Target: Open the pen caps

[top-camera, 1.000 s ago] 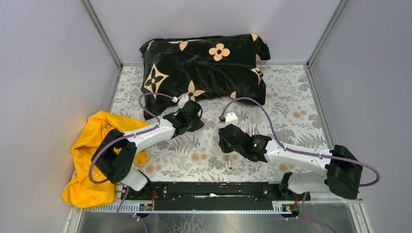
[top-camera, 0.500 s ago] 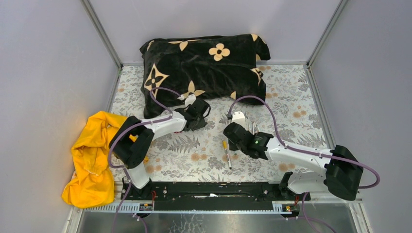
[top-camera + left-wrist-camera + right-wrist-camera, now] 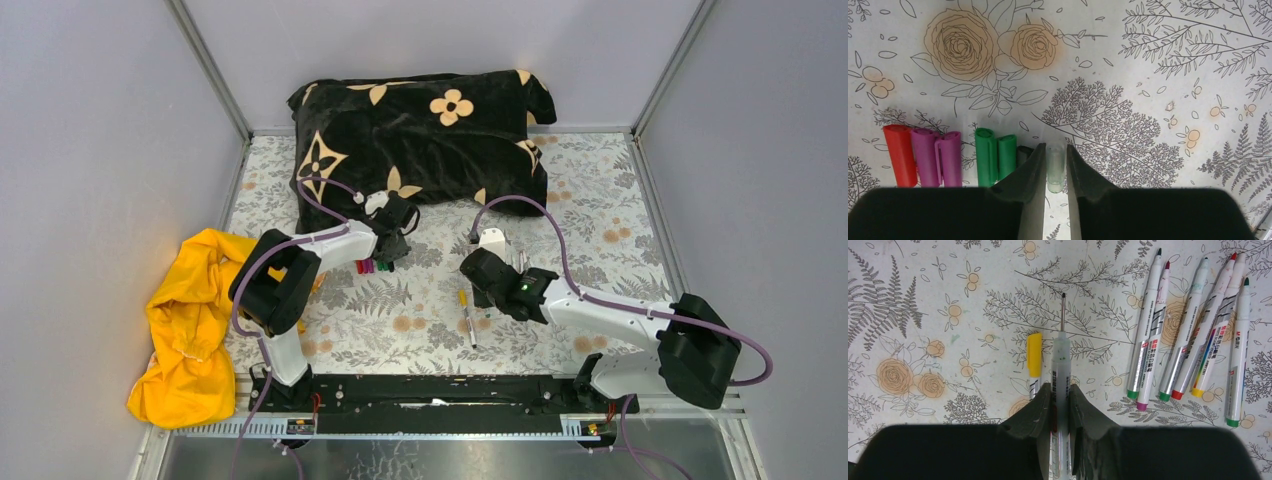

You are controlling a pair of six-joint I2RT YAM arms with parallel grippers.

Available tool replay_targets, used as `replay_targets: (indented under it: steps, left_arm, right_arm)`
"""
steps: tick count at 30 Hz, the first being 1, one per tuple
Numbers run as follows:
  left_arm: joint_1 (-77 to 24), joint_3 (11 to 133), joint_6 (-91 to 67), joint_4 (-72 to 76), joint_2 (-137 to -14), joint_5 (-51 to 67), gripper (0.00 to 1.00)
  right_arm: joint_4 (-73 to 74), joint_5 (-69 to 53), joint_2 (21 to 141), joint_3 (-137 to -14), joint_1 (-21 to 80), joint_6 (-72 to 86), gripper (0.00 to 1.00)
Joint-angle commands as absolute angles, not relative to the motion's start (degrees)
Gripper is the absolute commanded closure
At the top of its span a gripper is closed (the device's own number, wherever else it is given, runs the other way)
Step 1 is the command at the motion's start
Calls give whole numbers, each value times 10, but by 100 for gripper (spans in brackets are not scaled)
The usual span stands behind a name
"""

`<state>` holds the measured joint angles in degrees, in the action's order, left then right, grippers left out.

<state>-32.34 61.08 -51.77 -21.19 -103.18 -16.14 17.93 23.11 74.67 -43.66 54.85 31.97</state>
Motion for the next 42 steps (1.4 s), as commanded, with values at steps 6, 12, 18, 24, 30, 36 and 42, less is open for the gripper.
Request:
replay_targets:
  steps: [6, 12, 18, 24, 30, 36, 42]
  left_arm:
    - [-323, 622, -512, -223, -1038, -174, 70]
    - [-323, 612, -515, -221, -1021, -163, 66]
    - [-324, 601, -520, -217, -1014, -154, 62]
    - [-324, 597, -523, -213, -1009, -151, 54]
    - [-324, 599, -526, -214, -1005, -149, 51]
    - [-324, 601, -528, -214, -997, -148, 45]
    - [-325, 600, -534, -213, -981, -145, 44]
  right_arm:
    - [170, 232, 758, -444, 538, 312, 100]
    - [176, 243, 774, -446, 534, 315, 100]
    - [181, 261, 800, -449, 528, 321, 100]
    - [181, 264, 827, -456, 512, 310, 100]
    - [182, 265, 852, -475, 484, 290, 98]
    - [174, 257, 879, -489, 459, 266, 97]
    - [163, 250, 907, -491, 440, 257, 93]
